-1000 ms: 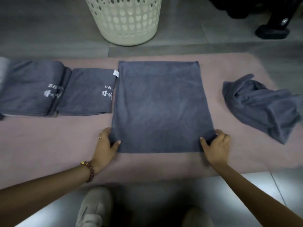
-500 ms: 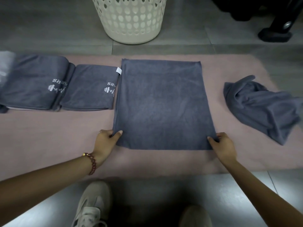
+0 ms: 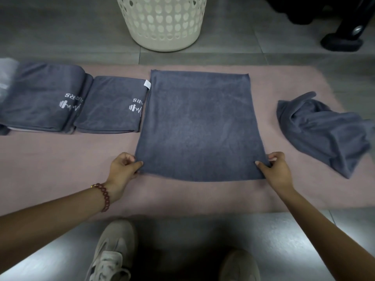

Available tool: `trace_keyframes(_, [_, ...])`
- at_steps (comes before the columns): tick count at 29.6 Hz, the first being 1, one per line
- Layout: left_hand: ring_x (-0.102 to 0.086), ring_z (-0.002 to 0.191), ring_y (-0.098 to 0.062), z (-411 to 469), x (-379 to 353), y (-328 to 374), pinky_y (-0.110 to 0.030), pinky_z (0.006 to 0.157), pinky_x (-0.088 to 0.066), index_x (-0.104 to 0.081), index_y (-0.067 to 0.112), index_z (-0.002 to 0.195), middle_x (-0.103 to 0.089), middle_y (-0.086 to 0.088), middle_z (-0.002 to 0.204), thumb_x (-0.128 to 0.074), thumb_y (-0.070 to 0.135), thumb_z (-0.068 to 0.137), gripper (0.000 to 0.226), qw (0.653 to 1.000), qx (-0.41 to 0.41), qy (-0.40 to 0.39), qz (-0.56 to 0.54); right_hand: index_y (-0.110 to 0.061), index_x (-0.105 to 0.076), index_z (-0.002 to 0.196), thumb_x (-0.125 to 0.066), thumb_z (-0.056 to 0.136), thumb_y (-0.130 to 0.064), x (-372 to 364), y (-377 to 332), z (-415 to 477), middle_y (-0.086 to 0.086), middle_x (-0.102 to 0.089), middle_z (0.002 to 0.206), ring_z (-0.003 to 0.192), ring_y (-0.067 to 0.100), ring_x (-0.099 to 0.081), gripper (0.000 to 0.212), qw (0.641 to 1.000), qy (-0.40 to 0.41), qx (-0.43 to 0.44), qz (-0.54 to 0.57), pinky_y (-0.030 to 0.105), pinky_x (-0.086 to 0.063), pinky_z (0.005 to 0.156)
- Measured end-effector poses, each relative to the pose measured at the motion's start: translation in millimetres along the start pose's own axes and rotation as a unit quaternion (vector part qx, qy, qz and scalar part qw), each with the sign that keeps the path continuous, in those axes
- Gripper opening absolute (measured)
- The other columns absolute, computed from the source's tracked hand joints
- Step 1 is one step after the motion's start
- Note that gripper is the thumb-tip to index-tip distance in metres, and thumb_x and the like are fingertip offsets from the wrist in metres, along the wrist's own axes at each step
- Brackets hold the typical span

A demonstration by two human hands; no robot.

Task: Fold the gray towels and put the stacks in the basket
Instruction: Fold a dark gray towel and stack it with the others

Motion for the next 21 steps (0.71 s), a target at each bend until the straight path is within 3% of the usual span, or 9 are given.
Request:
trace_keyframes(4, [-0.044,0.061,-0.015,1,-2,7,-0.012,0.04,-0.037,-0.047,0.02,0.078,-0.052,-0.007,0.078,-0.054,-0.01,0.086,0.032,0.998,-0.03,-0.057,0.025,-0.014,-0.037,0.12,-0.06,0.09,-0.016,-1,-4,-1,0.008,-0.057,0.085,0.077,0.027,-0.056,0.038,0.998,-0.043,0.037,0.011,0.031,-0.04,0.067])
trace_keyframes(7, [-0.049,0.077,-0.011,-2,3,21,-0.009,0.059,-0.044,-0.055,0.024,0.096,-0.053,-0.004,0.096,-0.052,-0.017,0.082,0.043,0.966,-0.196,-0.09,0.143,-0.021,-0.043,0.124,-0.056,0.091,-0.014,4,-6,2,0.006,-0.059,0.085,0.075,0.026,-0.057,0.036,0.997,-0.046,0.064,-0.012,0.031,-0.041,0.066])
trace_keyframes(9, [-0.051,0.084,-0.003,-6,7,25,-0.009,0.073,-0.043,-0.056,0.033,0.11,-0.056,0.0,0.103,-0.051,-0.014,0.084,0.053,0.939,-0.26,-0.116,0.191,-0.02,-0.05,0.121,-0.055,0.092,-0.014,8,-8,5,0.003,-0.06,0.095,0.082,0.024,-0.057,0.03,0.995,-0.036,0.087,-0.032,0.031,-0.041,0.07])
trace_keyframes(11, [-0.051,0.08,0.0,-5,9,22,-0.005,0.074,-0.038,-0.06,0.044,0.102,-0.057,0.001,0.095,-0.051,-0.007,0.087,0.054,0.927,-0.277,-0.114,0.225,-0.013,-0.058,0.117,-0.053,0.092,-0.007,7,-8,6,0.005,-0.061,0.111,0.096,0.022,-0.057,0.026,0.992,-0.047,0.114,-0.019,0.028,-0.04,0.081])
trace_keyframes(13, [-0.051,0.069,-0.003,-3,8,15,-0.002,0.065,-0.036,-0.066,0.032,0.096,-0.056,-0.002,0.084,-0.052,-0.005,0.09,0.04,0.937,-0.231,-0.112,0.237,-0.006,-0.064,0.111,-0.048,0.094,-0.001,4,-5,8,0.01,-0.063,0.119,0.108,0.026,-0.057,0.024,0.992,-0.061,0.11,-0.021,0.025,-0.039,0.089])
trace_keyframes(15, [-0.048,0.061,-0.001,1,5,4,-0.001,0.057,-0.036,-0.065,0.016,0.103,-0.055,0.001,0.081,-0.054,-0.005,0.09,0.027,0.955,-0.166,-0.121,0.215,-0.004,-0.067,0.107,-0.046,0.095,-0.002,-1,0,10,0.012,-0.063,0.121,0.109,0.028,-0.057,0.024,0.995,-0.069,0.073,-0.019,0.018,-0.04,0.087])
trace_keyframes(17, [-0.05,0.068,-0.006,1,4,-6,0.0,0.059,-0.039,-0.062,0.01,0.11,-0.058,0.001,0.085,-0.063,-0.006,0.083,0.032,0.955,-0.133,-0.144,0.222,-0.004,-0.067,0.107,-0.05,0.095,-0.006,-5,3,11,0.015,-0.063,0.119,0.088,0.02,-0.059,0.021,0.997,-0.076,0.016,0.024,0.006,-0.044,0.064])
trace_keyframes(19, [-0.054,0.077,-0.014,1,3,-10,0.0,0.066,-0.04,-0.059,0.002,0.119,-0.058,-0.008,0.097,-0.07,-0.012,0.073,0.049,0.933,-0.144,-0.168,0.284,-0.004,-0.065,0.111,-0.061,0.089,-0.009,-6,6,8,0.015,-0.061,0.115,0.075,0.012,-0.055,0.023,0.991,-0.101,-0.043,0.083,0.005,-0.042,0.049])
trace_keyframes(21, [-0.054,0.078,-0.022,1,3,-6,-0.003,0.069,-0.038,-0.059,0.0,0.12,-0.054,-0.012,0.095,-0.064,-0.02,0.069,0.055,0.893,-0.221,-0.154,0.361,-0.006,-0.06,0.12,-0.071,0.081,-0.013,-4,6,4,0.009,-0.058,0.114,0.088,0.015,-0.056,0.041,0.98,-0.147,-0.069,0.112,0.012,-0.045,0.059])
Point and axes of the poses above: each hand's wrist, its own z-axis towards the middle knuckle, its own x-axis out of the back of the hand, y = z × x, the point moved 5 cm from there along z, towards the middle knuckle
